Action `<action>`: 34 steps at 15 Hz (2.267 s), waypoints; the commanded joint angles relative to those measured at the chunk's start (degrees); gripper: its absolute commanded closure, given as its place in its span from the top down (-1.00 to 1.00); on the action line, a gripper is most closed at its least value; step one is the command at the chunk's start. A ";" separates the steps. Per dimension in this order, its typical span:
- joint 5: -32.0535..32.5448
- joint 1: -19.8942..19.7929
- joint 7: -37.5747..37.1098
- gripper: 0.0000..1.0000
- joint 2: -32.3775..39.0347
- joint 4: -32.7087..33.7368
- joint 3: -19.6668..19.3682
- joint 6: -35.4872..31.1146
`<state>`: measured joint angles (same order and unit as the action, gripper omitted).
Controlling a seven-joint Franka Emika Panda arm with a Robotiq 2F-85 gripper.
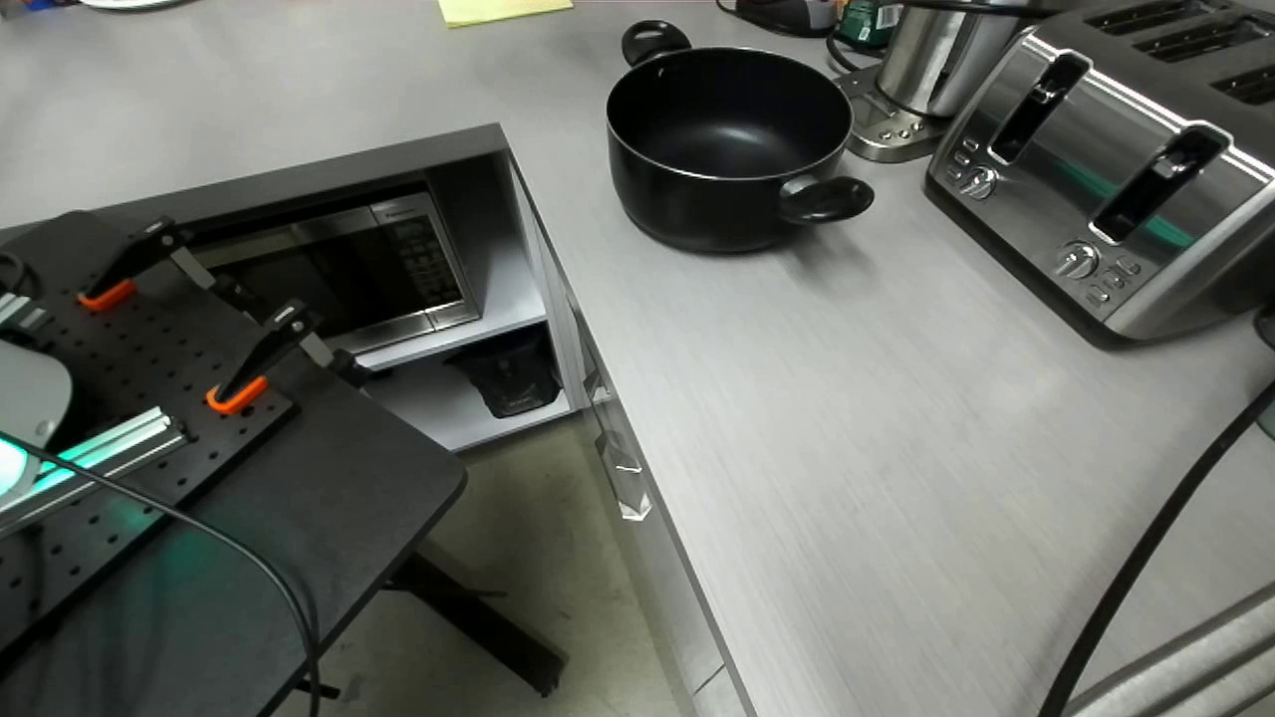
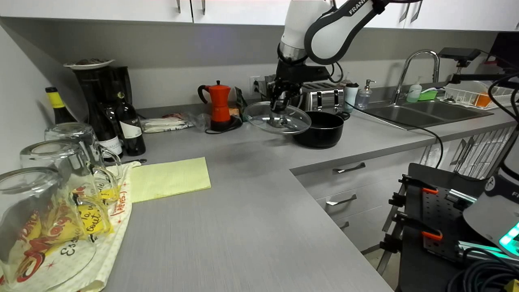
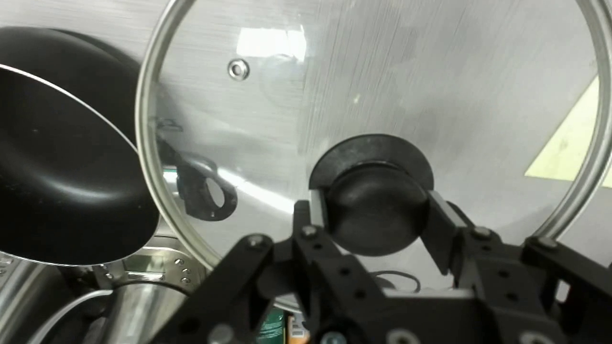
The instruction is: Remove the glass lid from the black pot.
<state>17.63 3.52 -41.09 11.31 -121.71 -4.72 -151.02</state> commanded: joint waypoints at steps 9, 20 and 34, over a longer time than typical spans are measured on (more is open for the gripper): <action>-0.78 2.48 10.56 -0.50 16.42 9.91 -2.17 1.96; -5.53 1.59 16.98 -0.50 22.88 12.95 -3.38 1.45; -8.92 0.60 21.25 -0.50 24.52 11.55 -3.06 0.35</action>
<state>10.37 4.41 -22.64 35.11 -110.14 -7.85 -150.54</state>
